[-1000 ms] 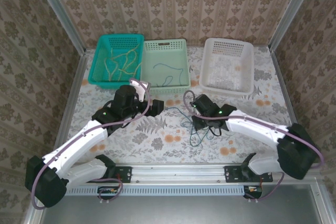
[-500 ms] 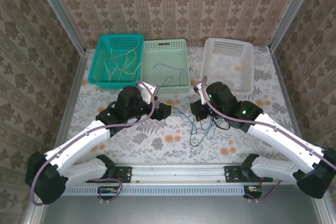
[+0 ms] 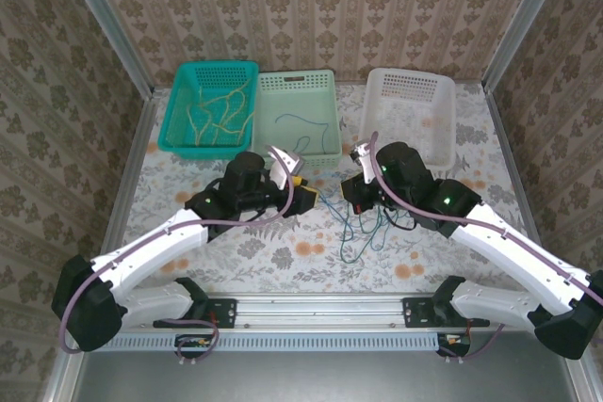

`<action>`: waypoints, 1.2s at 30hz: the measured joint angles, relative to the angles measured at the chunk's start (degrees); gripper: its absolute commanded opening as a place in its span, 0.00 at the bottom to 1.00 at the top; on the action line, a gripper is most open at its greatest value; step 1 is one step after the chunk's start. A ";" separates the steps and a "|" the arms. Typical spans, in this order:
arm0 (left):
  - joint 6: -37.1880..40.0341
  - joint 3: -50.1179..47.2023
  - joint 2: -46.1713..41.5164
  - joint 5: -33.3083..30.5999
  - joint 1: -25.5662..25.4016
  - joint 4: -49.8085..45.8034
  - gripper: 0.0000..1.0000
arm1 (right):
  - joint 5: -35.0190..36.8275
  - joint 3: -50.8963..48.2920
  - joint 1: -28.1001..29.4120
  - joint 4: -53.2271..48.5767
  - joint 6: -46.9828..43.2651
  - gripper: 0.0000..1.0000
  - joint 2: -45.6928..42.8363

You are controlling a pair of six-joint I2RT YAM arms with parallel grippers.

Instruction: Untangle the cables

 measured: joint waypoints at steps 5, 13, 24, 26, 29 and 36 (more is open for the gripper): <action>0.79 0.57 0.00 -1.60 0.00 -0.20 0.16 | 0.76 0.00 0.00 -1.64 -0.98 0.00 -0.17; 1.90 0.57 -2.75 -4.39 -0.63 -1.36 0.00 | 5.62 0.00 0.42 -6.34 -4.24 0.00 -0.37; 3.87 1.57 -4.83 -7.65 -1.46 -6.19 0.00 | 9.33 0.79 1.31 -6.29 -7.37 0.00 1.86; 4.44 2.49 -4.83 -9.18 -1.95 -7.34 0.00 | 9.84 1.07 1.53 -6.25 -7.45 0.00 2.36; 4.72 3.15 -4.76 -11.67 -2.58 -8.24 0.00 | 9.05 0.90 1.57 -5.16 -7.37 0.00 1.99; 5.03 3.91 -3.48 -17.09 -3.63 -9.90 0.00 | 10.47 1.73 1.62 -5.05 -7.06 0.06 3.08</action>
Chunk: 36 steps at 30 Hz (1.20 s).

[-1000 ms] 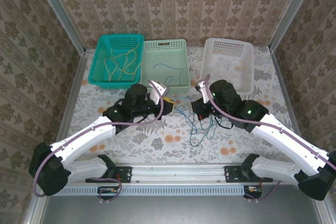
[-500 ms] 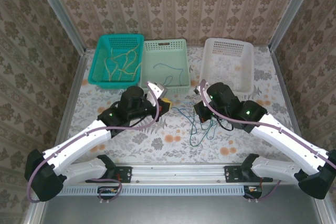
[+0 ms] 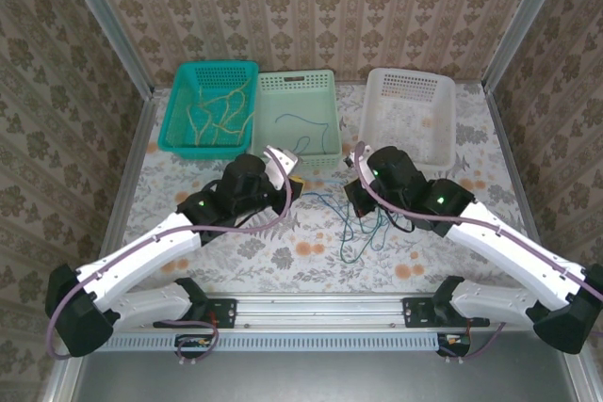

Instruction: Untangle the cables

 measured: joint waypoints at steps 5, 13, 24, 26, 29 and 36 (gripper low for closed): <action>0.61 0.52 -0.09 -2.40 -0.09 -1.22 0.00 | 2.05 1.33 0.46 -0.46 0.15 0.07 2.71; 0.50 0.50 -1.84 -8.83 1.51 -4.13 0.00 | 2.27 -4.55 -1.36 0.85 1.77 0.76 0.02; -1.66 1.27 -2.97 -9.16 1.51 -4.81 0.00 | 0.46 -12.09 -1.38 6.82 3.87 0.89 -1.22; -2.34 2.01 -3.02 -9.16 1.51 -5.18 0.00 | -0.94 -13.16 -1.38 8.09 4.55 0.92 0.81; -3.78 2.89 -3.13 -9.11 1.51 -5.27 0.00 | -2.80 -15.26 -0.76 11.15 5.79 0.94 4.20; -6.99 3.52 -5.05 -8.41 1.51 -5.20 0.00 | -5.01 -17.68 1.07 21.68 7.58 0.93 9.99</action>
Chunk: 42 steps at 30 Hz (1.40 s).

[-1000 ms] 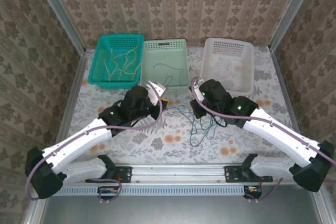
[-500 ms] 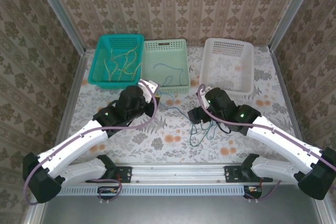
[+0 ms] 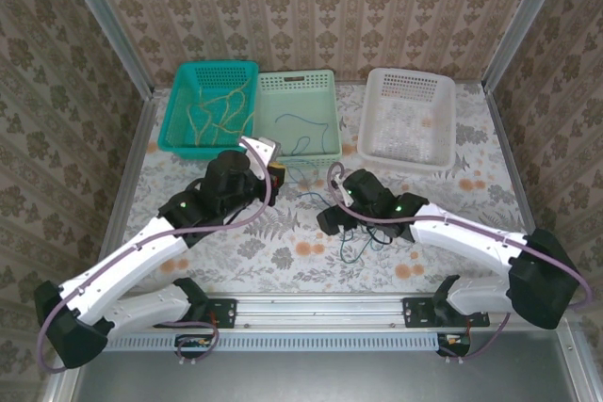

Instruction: Untangle the cables

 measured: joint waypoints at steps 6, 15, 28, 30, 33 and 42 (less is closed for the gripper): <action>-2.14 0.17 -1.97 2.05 0.11 0.83 0.00 | -3.13 0.63 0.50 6.71 -0.11 0.92 5.40; -4.81 0.15 -3.78 4.07 0.61 2.58 0.00 | -5.25 4.24 0.76 13.92 -0.72 0.89 15.87; -7.34 0.15 -6.99 5.16 3.54 2.51 0.00 | -5.49 4.98 1.27 17.70 -5.40 0.03 16.41; -7.32 0.15 -7.28 5.18 4.74 2.08 0.00 | -5.38 3.89 1.27 17.33 -6.10 0.00 15.17; -7.30 0.15 -7.52 5.14 6.91 0.33 0.00 | -4.52 1.25 1.25 15.41 -6.43 0.00 11.56; -4.26 1.25 -6.43 4.90 15.39 -6.56 0.00 | 0.02 -5.14 -1.42 5.99 -6.58 0.00 -3.89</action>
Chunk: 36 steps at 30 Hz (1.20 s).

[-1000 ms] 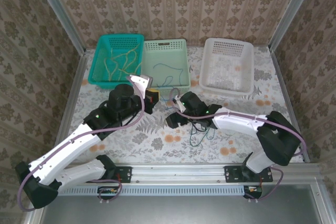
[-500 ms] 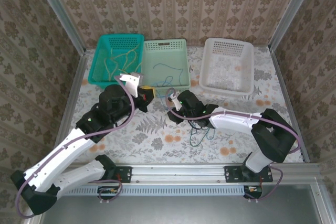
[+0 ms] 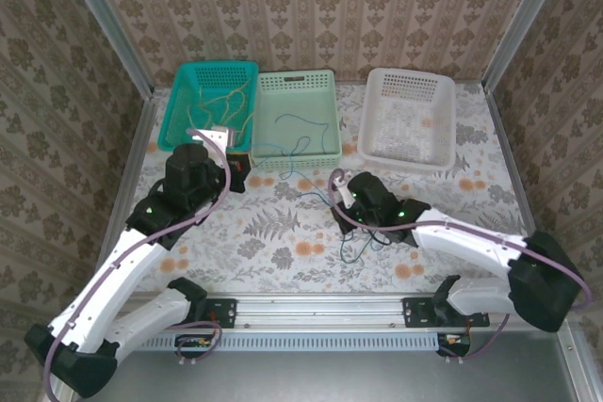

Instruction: Untangle the cables

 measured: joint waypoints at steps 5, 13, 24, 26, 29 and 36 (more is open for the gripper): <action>4.59 3.82 4.04 -1.53 1.11 -3.13 0.00 | 1.51 -1.81 -5.60 -4.94 0.72 0.00 -9.07; 11.02 10.38 13.66 -6.93 2.62 -4.35 0.00 | 1.70 0.83 -11.47 -10.32 5.03 0.00 -14.25; 13.40 28.61 37.97 -0.11 9.40 -1.03 0.00 | 2.38 21.53 -11.87 -8.50 14.05 0.00 6.43; 13.29 31.17 42.62 2.05 10.43 -0.20 0.00 | 2.97 24.46 -11.98 -7.37 15.78 0.00 10.51; 13.29 35.56 49.64 4.00 11.15 0.13 0.01 | 3.63 28.57 -12.13 -5.09 18.43 0.00 17.09; 13.27 49.46 65.51 7.32 11.19 -0.92 0.16 | 4.28 40.46 -12.24 -2.43 22.62 0.00 32.98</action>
